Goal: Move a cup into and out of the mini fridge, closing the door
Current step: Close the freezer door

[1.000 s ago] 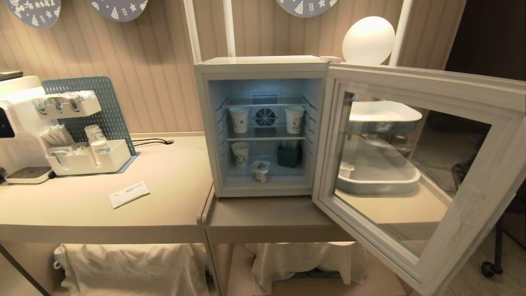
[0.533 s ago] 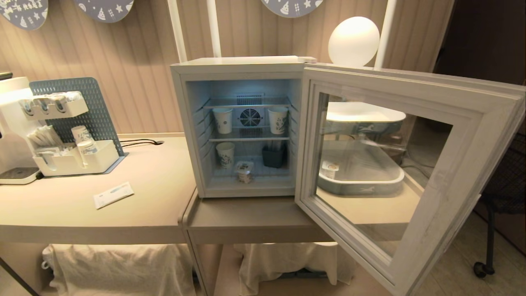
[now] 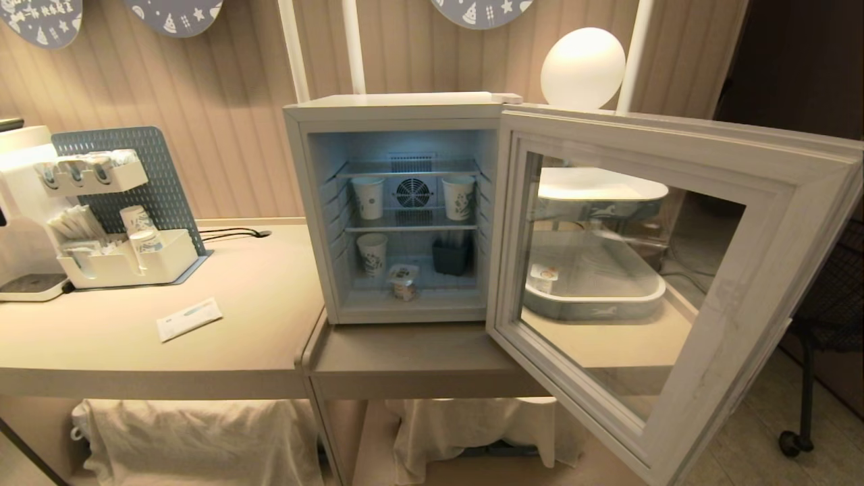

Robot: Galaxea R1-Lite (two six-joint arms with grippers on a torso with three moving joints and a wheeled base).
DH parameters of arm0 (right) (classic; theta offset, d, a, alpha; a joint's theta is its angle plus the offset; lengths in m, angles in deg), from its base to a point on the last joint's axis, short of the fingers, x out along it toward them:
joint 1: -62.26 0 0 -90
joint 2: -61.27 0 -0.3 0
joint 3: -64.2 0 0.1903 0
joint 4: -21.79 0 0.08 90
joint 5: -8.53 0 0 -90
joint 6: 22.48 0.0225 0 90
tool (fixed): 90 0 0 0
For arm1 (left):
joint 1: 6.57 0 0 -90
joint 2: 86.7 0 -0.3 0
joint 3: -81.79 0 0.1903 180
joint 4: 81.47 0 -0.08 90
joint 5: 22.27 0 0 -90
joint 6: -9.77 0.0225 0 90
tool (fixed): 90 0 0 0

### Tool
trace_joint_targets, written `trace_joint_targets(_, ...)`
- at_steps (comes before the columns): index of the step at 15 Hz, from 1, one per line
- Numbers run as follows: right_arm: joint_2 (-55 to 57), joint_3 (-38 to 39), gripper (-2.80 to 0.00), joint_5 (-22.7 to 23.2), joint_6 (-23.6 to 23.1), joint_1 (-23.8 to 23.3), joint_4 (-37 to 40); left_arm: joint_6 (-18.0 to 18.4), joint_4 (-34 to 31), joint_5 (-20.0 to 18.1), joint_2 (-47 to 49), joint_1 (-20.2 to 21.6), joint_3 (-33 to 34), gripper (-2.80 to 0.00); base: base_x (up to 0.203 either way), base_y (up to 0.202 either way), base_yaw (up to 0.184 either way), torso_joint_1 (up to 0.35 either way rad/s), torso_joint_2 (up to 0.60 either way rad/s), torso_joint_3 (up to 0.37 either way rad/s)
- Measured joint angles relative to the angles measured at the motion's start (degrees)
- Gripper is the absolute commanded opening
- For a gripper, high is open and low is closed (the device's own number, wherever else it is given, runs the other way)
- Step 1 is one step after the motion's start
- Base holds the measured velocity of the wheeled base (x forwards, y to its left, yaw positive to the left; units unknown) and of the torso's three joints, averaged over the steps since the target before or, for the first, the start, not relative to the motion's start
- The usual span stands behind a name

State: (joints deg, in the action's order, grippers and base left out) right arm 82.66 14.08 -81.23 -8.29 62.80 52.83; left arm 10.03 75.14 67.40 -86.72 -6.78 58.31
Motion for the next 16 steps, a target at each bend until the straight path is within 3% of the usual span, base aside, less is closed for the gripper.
trace_joint_targets(4,22.95,-6.61,-2.8,-0.07,11.58,-3.91,-8.8,0.0,-0.02,0.0,0.0,-0.04,0.0,-2.8,0.0,0.0,0.0,0.0,0.0,0.0)
trace_joint_targets(7,38.29,-8.44,-2.8,4.43,14.86,-10.69,-17.75,-0.01,0.02,-0.01,0.0,0.06,0.0,-2.8,0.0,0.0,0.0,0.0,0.0,0.0)
trace_joint_targets(10,47.92,-8.66,-2.8,20.89,13.9,-19.68,-27.0,0.0,0.02,0.0,0.0,-0.01,0.0,-2.8,0.0,0.0,0.0,0.0,0.0,0.0)
trace_joint_targets(14,54.45,-6.93,-2.8,53.85,4.02,-30.61,-30.04,0.0,0.02,0.0,0.0,-0.01,0.0,-2.8,0.0,0.0,0.0,0.0,0.0,0.0)
trace_joint_targets(16,56.48,-6.32,-2.8,66.21,1.63,-32.1,-29.65,-0.02,0.02,-0.02,0.0,0.03,0.01,-2.8,0.0,0.0,0.0,0.0,0.0,0.0)
